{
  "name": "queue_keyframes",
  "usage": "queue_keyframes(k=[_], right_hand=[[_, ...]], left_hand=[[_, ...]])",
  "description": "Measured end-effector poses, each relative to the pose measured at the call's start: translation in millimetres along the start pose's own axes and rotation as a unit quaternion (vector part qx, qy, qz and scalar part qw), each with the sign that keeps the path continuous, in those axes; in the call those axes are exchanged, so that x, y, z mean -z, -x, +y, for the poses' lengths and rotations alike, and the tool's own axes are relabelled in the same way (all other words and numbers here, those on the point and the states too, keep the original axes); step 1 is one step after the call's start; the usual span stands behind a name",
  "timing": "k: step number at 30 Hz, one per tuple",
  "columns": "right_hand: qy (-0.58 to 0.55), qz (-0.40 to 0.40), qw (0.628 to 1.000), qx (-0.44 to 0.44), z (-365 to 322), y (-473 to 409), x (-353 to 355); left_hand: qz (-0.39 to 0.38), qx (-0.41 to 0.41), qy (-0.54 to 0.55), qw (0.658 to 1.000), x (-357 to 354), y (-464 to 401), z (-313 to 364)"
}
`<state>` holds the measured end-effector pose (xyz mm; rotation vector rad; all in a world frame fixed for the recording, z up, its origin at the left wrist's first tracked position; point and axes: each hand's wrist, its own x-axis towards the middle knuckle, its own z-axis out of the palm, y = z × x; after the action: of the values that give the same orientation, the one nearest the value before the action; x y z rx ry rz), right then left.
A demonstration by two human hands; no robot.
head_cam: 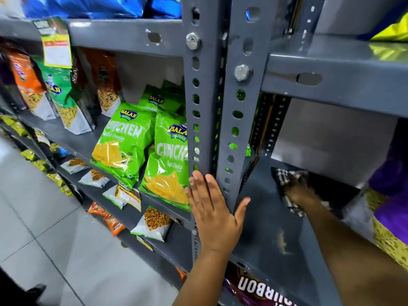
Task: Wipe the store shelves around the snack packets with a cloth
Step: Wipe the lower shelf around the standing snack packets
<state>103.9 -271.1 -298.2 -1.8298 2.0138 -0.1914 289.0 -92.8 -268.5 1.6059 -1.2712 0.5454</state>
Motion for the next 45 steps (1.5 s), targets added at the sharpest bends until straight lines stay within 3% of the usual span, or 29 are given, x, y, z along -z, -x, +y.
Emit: queue_keyframes(k=[5, 9, 11, 14, 17, 19, 21, 23, 25, 28, 31, 36, 40, 42, 44, 45], right_hand=[[0.024, -0.087, 0.968, 0.236, -33.1, 21.4, -16.2], [-0.057, -0.135, 0.933, 0.329, -28.4, 80.0, -25.9], [-0.084, -0.197, 0.912, 0.350, -12.2, 106.6, -28.3], [-0.157, -0.290, 0.902, 0.277, 8.0, 119.8, -6.7], [-0.315, -0.176, 0.917, 0.168, 19.6, 102.1, 18.6], [-0.196, -0.119, 0.955, 0.185, 19.6, 93.9, 15.1], [-0.069, -0.127, 0.962, 0.232, 16.2, 97.9, -5.1], [-0.050, -0.144, 0.949, 0.277, 13.0, 119.0, -20.0], [-0.067, -0.192, 0.928, 0.311, 20.3, 139.2, -22.1], [-0.133, -0.273, 0.916, 0.264, 26.3, 152.7, 1.1], [-0.265, -0.192, 0.920, 0.214, 1.1, 150.5, 10.5], [-0.009, -0.160, 0.934, 0.318, -25.0, 165.9, -39.8], [-0.011, -0.136, 0.939, 0.316, 10.2, 181.4, -34.8], [-0.023, -0.122, 0.945, 0.303, 30.3, 192.8, -30.7], [-0.019, -0.104, 0.949, 0.298, 49.9, 203.9, -27.5], [-0.021, -0.093, 0.950, 0.296, 60.6, 209.4, -25.7]], left_hand=[[0.006, 0.001, -0.012, 1.000, 3.2, 0.7, 2.2], [-0.010, -0.002, -0.018, 1.000, 9.6, -0.3, 4.9], [-0.018, 0.005, -0.023, 1.000, 13.6, -0.3, 6.6], [-0.029, 0.014, -0.051, 0.998, 17.4, -4.3, 11.1], [-0.047, 0.033, -0.049, 0.997, 16.6, -6.0, 10.5], [-0.051, 0.037, -0.053, 0.997, 16.6, -4.6, 9.5], [-0.052, 0.023, -0.055, 0.997, 17.4, -4.7, 8.5], [-0.056, 0.026, -0.052, 0.997, 18.4, -6.0, 9.4], [-0.068, 0.029, -0.055, 0.996, 19.6, -6.1, 9.7], [-0.100, 0.039, -0.057, 0.993, 23.5, -7.7, 12.5], [-0.136, 0.061, -0.052, 0.988, 25.7, -10.7, 14.5], [-0.142, 0.048, -0.044, 0.988, 31.5, -8.4, 16.4], [-0.146, 0.067, 0.001, 0.987, 40.3, 2.2, 24.5], [-0.209, -0.040, 0.000, 0.977, 45.4, 22.4, 29.8], [-0.295, -0.195, -0.011, 0.935, 44.0, 48.9, 32.5], [-0.341, -0.230, -0.012, 0.911, 41.0, 58.8, 32.7]])
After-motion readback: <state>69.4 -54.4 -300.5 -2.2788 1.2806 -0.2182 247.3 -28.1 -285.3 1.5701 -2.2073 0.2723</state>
